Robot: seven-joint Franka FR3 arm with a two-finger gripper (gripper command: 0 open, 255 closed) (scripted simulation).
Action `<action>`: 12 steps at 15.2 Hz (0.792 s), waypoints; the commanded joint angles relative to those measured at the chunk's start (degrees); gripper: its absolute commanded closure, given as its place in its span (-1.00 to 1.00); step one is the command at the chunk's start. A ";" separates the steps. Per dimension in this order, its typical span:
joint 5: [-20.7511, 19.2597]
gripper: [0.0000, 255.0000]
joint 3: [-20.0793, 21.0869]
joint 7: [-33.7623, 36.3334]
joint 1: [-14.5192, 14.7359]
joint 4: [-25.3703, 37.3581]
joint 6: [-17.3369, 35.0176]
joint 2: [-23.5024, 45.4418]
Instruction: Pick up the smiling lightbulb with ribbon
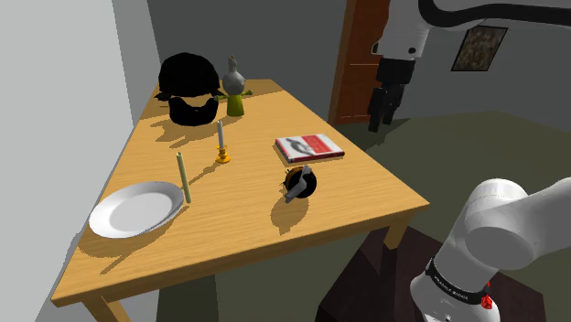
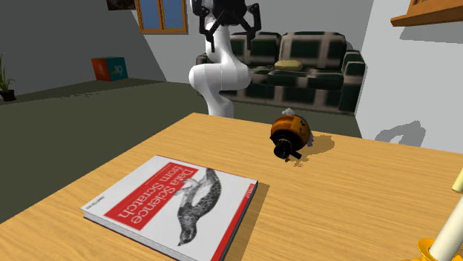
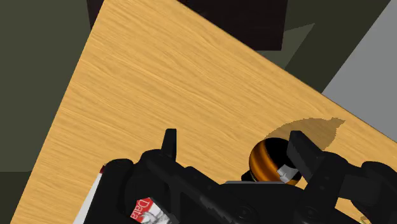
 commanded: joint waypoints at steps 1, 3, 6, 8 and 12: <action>0.00 -1.00 0.00 0.00 0.00 0.00 0.00 0.00; 0.33 -1.00 1.70 1.82 0.11 -1.33 4.03 1.91; 0.56 -1.00 4.23 4.59 0.21 -2.68 10.02 5.43; 0.49 -1.00 5.88 6.49 0.20 -3.14 13.94 8.18; -0.32 -1.00 9.11 10.53 -0.05 -2.96 21.43 14.55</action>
